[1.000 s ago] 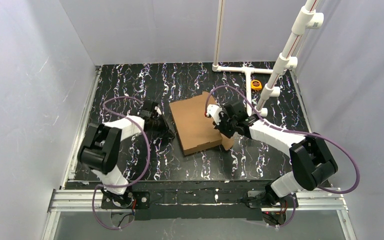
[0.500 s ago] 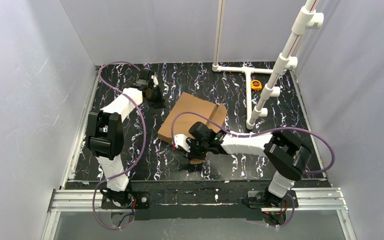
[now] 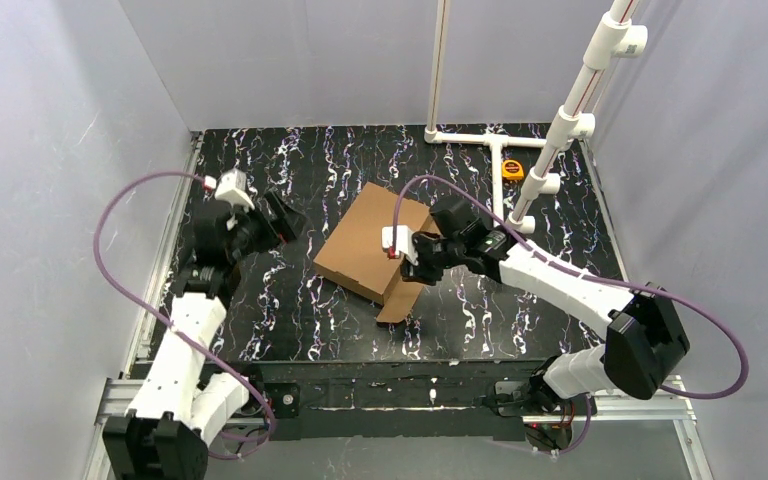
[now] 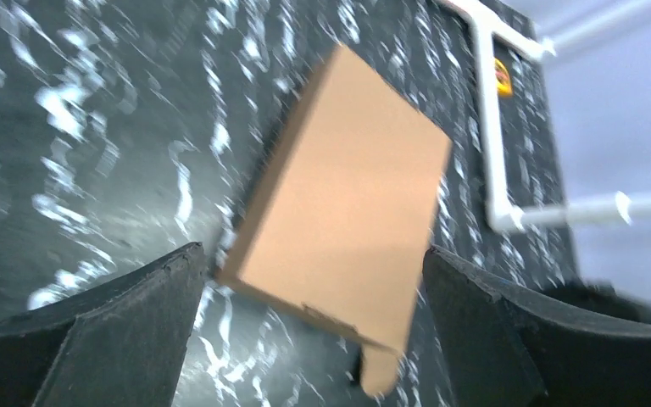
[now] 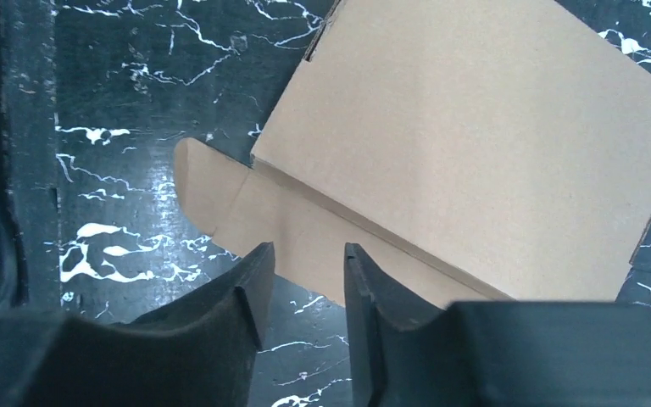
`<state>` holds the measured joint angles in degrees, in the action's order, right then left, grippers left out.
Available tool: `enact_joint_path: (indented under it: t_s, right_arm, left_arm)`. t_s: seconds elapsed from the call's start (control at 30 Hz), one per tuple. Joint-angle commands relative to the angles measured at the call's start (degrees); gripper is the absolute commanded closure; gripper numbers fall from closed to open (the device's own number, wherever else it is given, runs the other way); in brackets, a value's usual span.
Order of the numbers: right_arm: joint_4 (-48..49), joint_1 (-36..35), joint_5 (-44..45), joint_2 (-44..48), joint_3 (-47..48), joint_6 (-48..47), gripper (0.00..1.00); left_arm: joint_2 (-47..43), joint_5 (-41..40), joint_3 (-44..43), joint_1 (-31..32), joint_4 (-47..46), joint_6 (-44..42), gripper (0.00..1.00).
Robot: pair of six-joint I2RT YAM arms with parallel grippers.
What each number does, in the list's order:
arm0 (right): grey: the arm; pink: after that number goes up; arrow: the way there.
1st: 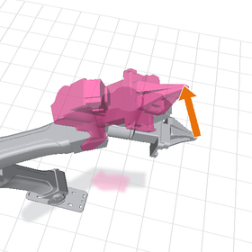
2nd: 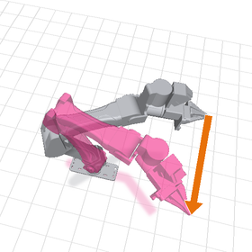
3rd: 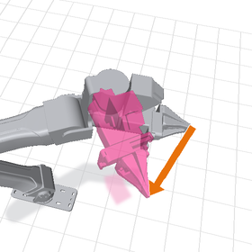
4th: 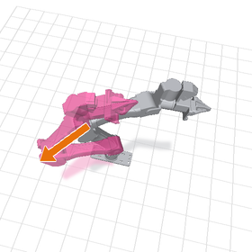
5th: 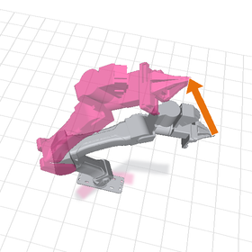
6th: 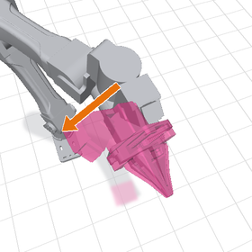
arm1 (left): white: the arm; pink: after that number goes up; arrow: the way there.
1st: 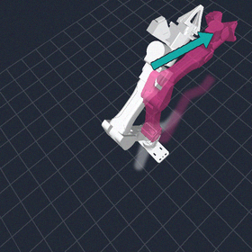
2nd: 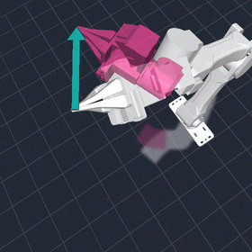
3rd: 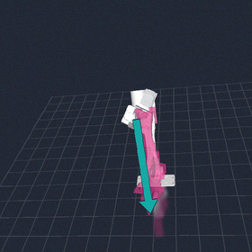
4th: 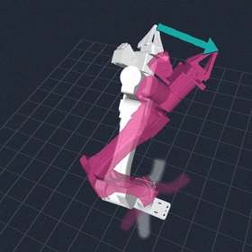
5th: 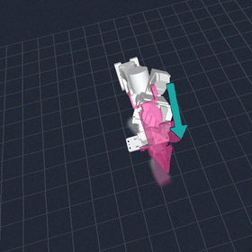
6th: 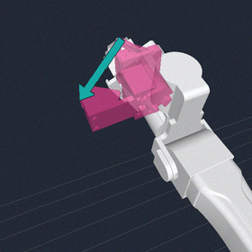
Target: Fold the paper box
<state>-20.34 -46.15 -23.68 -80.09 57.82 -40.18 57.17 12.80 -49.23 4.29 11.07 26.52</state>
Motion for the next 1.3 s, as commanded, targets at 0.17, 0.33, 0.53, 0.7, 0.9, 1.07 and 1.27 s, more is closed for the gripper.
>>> enact_joint_path:
  t_s: [0.17, 0.33, 0.53, 0.7, 0.9, 1.07, 1.27]
  right_arm:
    - [-15.1, 3.8, -28.2, 1.7, -10.7, -35.4, 0.02]
    - [-12.7, 4.1, -24.6, 3.0, -13.3, -37.8, 0.02]
    - [-7.8, 5.5, -19.8, 4.5, -14.9, -32.7, 0.02]
    - [-3.3, 5.3, -20.5, 4.7, -15.5, -26.3, 0.02]
    - [2.5, 1.9, -18.9, 4.8, -16.7, -20.4, 0.14]
    - [3.2, -0.7, -15.0, 4.6, -16.3, -21.0, 0.21]
    - [-14.2, 1.0, -16.9, 5.4, -9.1, -32.8, 0.22]
  left_arm:
    - [-11.7, 23.0, 27.5, -0.6, -13.1, 20.3, 0.02]
    - [-18.0, 20.3, 32.2, 1.4, -11.6, 22.4, 0.03]
    - [-15.8, 7.1, 31.4, 13.2, -5.5, 21.6, 0.08]
    - [-13.4, 1.4, 34.8, 20.9, -12.8, 29.5, 0.23]
    - [-11.7, -4.4, 32.1, 28.9, -13.3, 28.9, 0.44]
    - [-8.0, -6.1, 29.2, 35.0, -13.3, 18.0, 0.46]
    - [-9.2, -11.5, 28.6, 46.9, -15.5, -6.5, 0.45]
